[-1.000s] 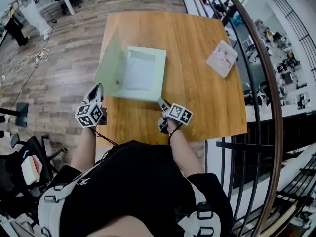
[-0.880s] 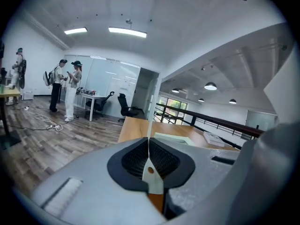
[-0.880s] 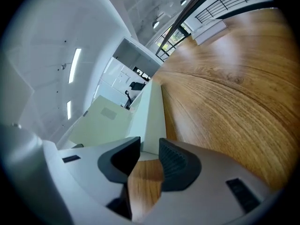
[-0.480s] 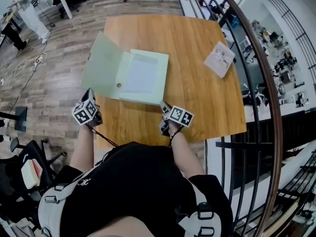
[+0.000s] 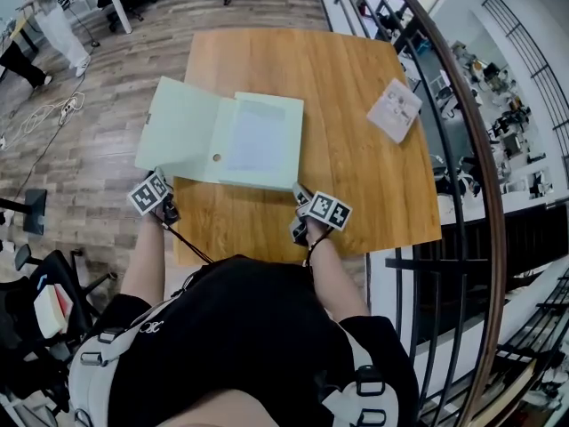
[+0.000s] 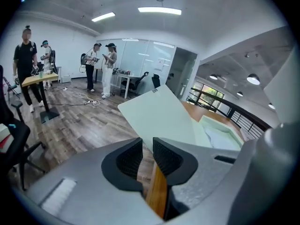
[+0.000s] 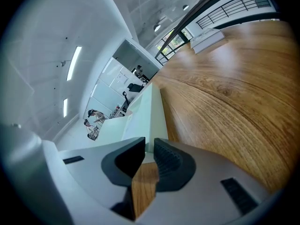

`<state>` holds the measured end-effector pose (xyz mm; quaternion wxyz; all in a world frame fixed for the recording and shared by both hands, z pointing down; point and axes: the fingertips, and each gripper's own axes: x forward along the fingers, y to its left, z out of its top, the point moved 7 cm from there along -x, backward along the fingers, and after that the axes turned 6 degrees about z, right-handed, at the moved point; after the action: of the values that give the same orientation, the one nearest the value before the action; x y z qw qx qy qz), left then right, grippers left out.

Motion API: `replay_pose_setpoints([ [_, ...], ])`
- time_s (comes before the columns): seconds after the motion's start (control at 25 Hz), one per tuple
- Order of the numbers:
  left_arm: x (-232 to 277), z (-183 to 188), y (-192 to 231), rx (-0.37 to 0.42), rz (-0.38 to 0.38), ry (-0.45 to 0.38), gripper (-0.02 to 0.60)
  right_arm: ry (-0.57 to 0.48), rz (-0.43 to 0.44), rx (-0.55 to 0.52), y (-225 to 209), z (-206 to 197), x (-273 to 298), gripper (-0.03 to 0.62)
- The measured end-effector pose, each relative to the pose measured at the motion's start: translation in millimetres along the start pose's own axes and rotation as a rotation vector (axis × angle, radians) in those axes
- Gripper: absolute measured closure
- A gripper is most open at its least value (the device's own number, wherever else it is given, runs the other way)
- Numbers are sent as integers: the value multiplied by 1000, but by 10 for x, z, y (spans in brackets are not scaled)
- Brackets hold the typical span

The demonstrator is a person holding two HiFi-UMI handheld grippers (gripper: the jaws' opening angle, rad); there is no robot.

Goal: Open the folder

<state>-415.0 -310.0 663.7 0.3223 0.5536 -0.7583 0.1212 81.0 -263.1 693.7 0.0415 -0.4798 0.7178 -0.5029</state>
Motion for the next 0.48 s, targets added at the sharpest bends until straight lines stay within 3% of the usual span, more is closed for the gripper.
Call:
replay_pose_setpoints([
  [0.28, 177, -223, 211, -61, 64, 133, 497, 15, -26, -48, 9, 8, -3, 533],
  [0.48, 153, -212, 251, -55, 35, 136, 477, 11, -31, -38, 3, 21, 8, 533],
])
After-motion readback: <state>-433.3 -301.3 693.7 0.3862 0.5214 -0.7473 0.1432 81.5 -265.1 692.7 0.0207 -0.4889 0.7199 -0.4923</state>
